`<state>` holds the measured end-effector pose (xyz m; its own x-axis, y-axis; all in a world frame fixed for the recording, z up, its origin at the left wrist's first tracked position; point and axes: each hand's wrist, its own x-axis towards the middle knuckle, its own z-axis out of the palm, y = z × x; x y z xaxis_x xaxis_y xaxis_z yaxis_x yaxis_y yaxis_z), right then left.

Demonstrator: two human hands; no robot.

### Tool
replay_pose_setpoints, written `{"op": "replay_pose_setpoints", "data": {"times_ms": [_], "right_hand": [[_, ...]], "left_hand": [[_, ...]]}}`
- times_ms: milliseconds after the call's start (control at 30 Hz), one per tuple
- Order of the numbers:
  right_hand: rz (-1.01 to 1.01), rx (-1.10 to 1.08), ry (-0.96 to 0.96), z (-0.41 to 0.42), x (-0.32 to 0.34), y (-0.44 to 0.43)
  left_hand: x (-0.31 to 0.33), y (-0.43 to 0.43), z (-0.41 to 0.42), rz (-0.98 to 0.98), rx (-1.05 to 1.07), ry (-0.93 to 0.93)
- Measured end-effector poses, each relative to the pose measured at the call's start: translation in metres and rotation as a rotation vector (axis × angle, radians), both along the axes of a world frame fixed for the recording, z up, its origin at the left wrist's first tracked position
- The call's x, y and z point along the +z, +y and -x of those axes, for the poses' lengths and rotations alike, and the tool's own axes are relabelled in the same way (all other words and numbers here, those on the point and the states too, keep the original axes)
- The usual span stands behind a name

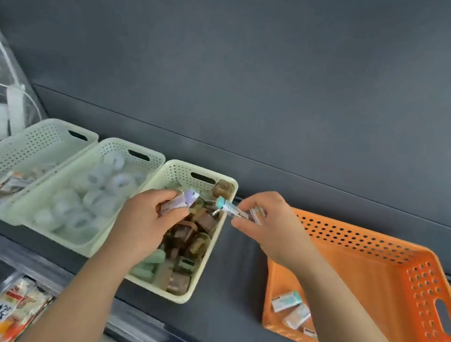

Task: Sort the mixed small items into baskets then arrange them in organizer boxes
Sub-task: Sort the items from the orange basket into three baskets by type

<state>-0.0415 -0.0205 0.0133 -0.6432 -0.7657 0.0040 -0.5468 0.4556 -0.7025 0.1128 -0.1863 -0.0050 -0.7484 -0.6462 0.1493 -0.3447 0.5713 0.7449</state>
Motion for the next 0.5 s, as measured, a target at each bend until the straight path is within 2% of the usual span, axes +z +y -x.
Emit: {"op": "replay_pose_setpoints", "data": {"times_ms": [367,500], "right_hand": [[-0.029,0.157,0.038,-0.107,-0.022,-0.254],[-0.099,0.185,0.086,-0.133,-0.027,-0.340]], "left_hand": [[-0.007,-0.240,-0.138,0.039,0.232,-0.121],[-0.030,-0.319,-0.171,0.050,0.233,-0.307]]}}
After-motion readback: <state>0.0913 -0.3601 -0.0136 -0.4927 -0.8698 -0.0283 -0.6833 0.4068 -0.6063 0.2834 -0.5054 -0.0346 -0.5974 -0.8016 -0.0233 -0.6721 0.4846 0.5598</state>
